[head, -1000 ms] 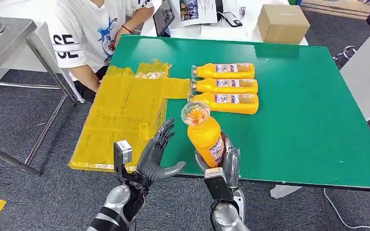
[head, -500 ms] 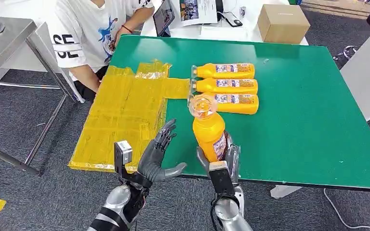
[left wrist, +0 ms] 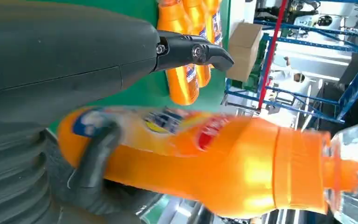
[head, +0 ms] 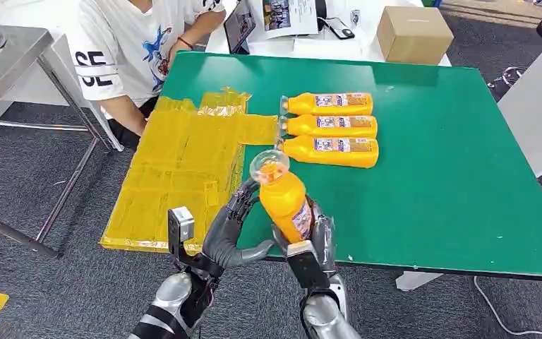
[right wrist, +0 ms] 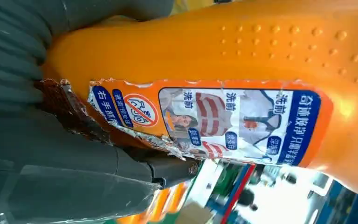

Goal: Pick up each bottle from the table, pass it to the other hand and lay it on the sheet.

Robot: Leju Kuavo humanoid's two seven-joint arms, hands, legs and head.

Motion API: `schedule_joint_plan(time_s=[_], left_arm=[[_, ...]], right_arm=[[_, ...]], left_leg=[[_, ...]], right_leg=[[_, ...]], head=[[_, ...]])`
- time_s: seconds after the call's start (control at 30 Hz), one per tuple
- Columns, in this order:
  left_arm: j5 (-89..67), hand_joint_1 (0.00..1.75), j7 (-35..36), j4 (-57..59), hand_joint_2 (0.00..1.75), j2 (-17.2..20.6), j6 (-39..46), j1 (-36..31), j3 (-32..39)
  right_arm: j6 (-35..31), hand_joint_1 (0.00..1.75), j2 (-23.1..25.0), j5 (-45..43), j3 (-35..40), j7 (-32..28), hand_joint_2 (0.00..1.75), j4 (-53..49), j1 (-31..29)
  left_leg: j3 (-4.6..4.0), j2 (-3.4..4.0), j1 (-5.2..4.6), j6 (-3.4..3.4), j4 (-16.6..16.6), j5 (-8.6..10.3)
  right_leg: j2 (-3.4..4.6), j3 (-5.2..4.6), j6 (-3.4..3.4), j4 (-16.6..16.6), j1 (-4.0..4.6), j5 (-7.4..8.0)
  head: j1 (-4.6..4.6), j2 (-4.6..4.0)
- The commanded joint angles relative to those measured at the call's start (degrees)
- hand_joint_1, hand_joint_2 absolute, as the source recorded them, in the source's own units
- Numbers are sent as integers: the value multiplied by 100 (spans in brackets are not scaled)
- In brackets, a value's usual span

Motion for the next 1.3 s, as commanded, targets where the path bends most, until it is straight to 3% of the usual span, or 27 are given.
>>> schedule_joint_plan(time_s=[0.03,0.13,0.27,0.3,0.43,0.47,1.03,1.07,1.1,1.3], left_arm=[[116,0,40,522,175,166,-79,-295,-192],[148,0,76,572,175,154,-97,-318,-216],[191,0,104,716,175,145,-91,-371,-219],[198,0,97,736,175,143,-96,-388,-222],[215,0,87,737,175,148,-101,-400,-236],[219,0,89,745,175,147,-99,-397,-236],[259,0,43,763,175,182,-254,-411,-289],[246,9,14,746,175,180,-259,-396,-286],[226,175,-33,698,175,188,-306,-376,-304],[582,175,-19,435,175,168,-892,-237,-300]], right_arm=[[-48,175,124,109,954,2,175,1334,-387],[-133,175,165,165,1202,2,175,1558,-433],[-33,175,293,184,1432,2,175,1759,-482],[21,175,343,149,1457,2,175,1823,-465],[62,175,376,145,1611,2,175,1996,-447],[93,175,393,137,1628,2,175,2051,-444],[183,175,417,81,1682,2,175,2270,-504],[183,175,414,45,1677,2,175,2248,-515],[188,175,415,37,1680,2,175,2255,-532],[253,175,415,3,1638,2,175,2260,-564]], left_leg=[[59,13,10,-14,-15,-15],[26,8,4,-6,-10,-5],[75,16,13,-15,-12,-22],[28,9,6,-7,-7,-7],[53,7,9,-12,-10,-14],[22,1,7,-8,-6,-4],[48,-5,10,-12,-5,-15],[25,-4,6,-8,-4,-7],[26,-4,7,-8,-4,-7],[41,-3,10,-11,-1,-16]], right_leg=[[20,55,-15,-15,9,-10],[12,22,-7,-9,3,-2],[25,70,-17,-15,11,-15],[14,25,-9,-9,5,-3],[13,49,-16,-10,7,-12],[5,20,-10,-8,6,-4],[0,46,-14,-6,8,-17],[-2,23,-10,-5,5,-9],[-2,23,-10,-5,5,-9],[0,39,-13,-4,8,-17]], head=[[0,0],[0,0],[0,0],[0,0],[-2,0],[2,0],[0,0],[0,0],[0,0],[0,0]])
